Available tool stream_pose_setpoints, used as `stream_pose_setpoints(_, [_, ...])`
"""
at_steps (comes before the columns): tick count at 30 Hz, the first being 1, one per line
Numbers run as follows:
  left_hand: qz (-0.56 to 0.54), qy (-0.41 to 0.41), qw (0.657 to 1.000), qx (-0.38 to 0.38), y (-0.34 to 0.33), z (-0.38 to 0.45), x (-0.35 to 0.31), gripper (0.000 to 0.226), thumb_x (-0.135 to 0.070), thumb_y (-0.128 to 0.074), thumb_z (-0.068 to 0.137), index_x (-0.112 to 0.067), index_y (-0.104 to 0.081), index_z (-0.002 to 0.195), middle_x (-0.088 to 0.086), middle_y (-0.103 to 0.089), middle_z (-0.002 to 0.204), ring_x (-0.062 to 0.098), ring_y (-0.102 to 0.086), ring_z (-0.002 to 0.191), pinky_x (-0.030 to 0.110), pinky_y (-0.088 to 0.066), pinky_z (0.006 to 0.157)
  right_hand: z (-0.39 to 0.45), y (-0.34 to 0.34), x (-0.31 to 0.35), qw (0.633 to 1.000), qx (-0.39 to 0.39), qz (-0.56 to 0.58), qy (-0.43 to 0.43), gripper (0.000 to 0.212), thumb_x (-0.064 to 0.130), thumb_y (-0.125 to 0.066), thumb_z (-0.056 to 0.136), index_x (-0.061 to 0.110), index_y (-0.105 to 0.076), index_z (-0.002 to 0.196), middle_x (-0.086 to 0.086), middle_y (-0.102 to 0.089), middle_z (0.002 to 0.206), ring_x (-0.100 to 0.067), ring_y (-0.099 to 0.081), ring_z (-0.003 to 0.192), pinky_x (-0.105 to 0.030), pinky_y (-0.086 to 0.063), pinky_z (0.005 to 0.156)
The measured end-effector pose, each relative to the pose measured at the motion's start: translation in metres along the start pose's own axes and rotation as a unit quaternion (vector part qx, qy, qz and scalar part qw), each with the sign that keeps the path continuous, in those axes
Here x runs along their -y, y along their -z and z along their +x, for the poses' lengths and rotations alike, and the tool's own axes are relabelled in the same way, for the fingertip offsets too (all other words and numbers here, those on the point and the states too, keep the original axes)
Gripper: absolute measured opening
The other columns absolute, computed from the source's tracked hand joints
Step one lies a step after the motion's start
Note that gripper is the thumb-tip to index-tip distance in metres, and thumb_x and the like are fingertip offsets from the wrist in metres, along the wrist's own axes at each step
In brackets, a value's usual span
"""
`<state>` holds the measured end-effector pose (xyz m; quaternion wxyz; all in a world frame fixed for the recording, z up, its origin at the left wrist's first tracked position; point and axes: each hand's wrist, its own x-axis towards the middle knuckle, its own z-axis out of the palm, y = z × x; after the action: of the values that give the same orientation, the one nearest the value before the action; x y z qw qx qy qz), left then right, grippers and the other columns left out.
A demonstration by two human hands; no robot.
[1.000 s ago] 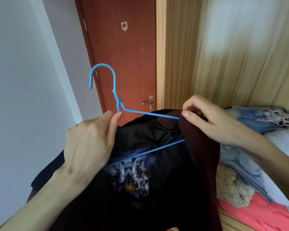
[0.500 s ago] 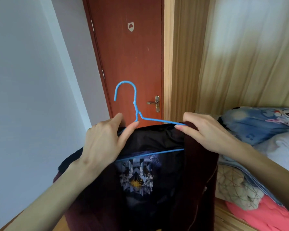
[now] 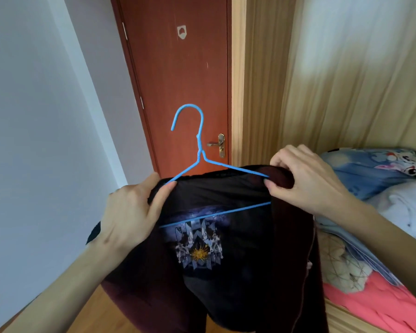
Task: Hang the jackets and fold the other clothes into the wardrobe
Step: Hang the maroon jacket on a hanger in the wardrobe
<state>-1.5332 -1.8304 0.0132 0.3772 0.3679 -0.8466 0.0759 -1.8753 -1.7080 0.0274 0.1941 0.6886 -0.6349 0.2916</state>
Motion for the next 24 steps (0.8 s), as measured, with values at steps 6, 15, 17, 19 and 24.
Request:
stream_pose_setpoints(6, [0.039,0.009,0.999,-0.015,-0.008,0.007,-0.004,0.043,-0.061,-0.04,0.106,-0.026,-0.038,0.08,-0.004,-0.043,0.046,0.043,-0.055,0.051,0.034,-0.036,0.048,-0.029,-0.037,-0.014,0.964,0.112,-0.023,-0.239,0.053,0.034,-0.059,0.096,0.025,-0.034,0.141,-0.014,-0.059,0.13,-0.042,-0.064,0.108,-0.044,-0.047,0.079])
stream_pose_setpoints(15, [0.157,-0.087,0.981,0.079,-0.02,0.009,0.007,0.045,-0.056,-0.031,0.101,-0.021,-0.044,0.076,-0.001,-0.051,0.046,0.036,-0.056,0.039,0.03,-0.036,0.042,0.022,0.006,-0.038,0.98,0.07,-0.048,-0.179,0.039,0.033,-0.043,0.102,0.032,-0.035,0.141,-0.014,-0.063,0.123,-0.043,-0.064,0.105,-0.048,-0.05,0.078])
stream_pose_setpoints(17, [0.165,-0.084,0.98,0.067,-0.018,0.012,0.009,0.044,-0.054,-0.033,0.1,-0.019,-0.044,0.075,-0.001,-0.05,0.046,0.036,-0.055,0.037,0.028,-0.033,0.043,0.033,0.017,-0.028,0.983,0.061,-0.072,-0.156,0.04,0.036,-0.041,0.1,0.033,-0.038,0.139,-0.013,-0.062,0.119,-0.044,-0.064,0.101,-0.049,-0.05,0.078])
stream_pose_setpoints(19, [0.186,-0.065,0.979,0.055,-0.01,0.016,0.01,0.042,-0.051,-0.038,0.1,-0.018,-0.043,0.076,-0.001,-0.048,0.046,0.037,-0.053,0.035,0.027,-0.029,0.044,0.036,0.027,-0.019,0.982,0.061,-0.094,-0.152,0.038,0.037,-0.044,0.098,0.031,-0.048,0.136,-0.012,-0.062,0.113,-0.044,-0.064,0.098,-0.047,-0.051,0.078])
stream_pose_setpoints(24, [0.195,0.012,0.98,0.03,-0.001,0.014,-0.008,0.041,-0.04,-0.057,0.101,-0.015,-0.038,0.075,0.004,-0.042,0.043,0.037,-0.047,0.032,0.024,-0.022,0.046,0.028,0.041,0.018,0.987,0.058,-0.008,-0.147,0.033,0.03,-0.06,0.089,0.024,-0.066,0.12,-0.005,-0.071,0.103,-0.033,-0.067,0.099,-0.037,-0.052,0.081])
